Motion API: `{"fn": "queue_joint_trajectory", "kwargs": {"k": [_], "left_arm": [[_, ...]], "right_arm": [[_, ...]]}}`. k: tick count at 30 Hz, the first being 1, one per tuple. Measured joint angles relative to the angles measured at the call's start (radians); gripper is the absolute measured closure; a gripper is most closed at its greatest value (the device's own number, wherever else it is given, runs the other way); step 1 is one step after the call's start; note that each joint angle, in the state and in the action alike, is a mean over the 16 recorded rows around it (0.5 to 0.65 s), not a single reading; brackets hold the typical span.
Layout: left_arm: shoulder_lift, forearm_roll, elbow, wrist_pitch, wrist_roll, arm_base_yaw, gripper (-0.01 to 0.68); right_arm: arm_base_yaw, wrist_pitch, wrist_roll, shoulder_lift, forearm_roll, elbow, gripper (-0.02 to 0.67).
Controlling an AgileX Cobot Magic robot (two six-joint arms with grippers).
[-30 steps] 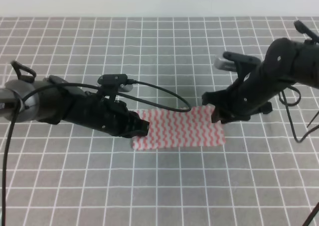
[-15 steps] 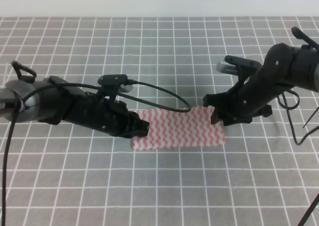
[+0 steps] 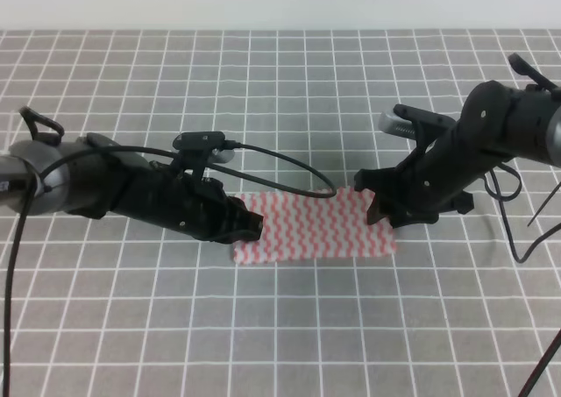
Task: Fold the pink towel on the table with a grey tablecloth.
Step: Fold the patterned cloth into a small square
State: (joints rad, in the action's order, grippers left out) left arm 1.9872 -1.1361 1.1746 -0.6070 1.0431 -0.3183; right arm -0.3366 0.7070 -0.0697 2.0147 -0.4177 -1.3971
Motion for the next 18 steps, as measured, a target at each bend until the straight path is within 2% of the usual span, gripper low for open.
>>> {"fn": "queue_joint_trajectory", "kwargs": {"k": [7,18], "left_arm": [[0.0,0.0,0.0,-0.002,0.001,0.0,0.673],[0.0,0.001,0.0,-0.007,0.001,0.0,0.673]], "right_arm": [[0.0,0.001,0.001,0.001,-0.017,0.0,0.462],[0.0,0.008,0.003,0.001,-0.015,0.0,0.554]]}}
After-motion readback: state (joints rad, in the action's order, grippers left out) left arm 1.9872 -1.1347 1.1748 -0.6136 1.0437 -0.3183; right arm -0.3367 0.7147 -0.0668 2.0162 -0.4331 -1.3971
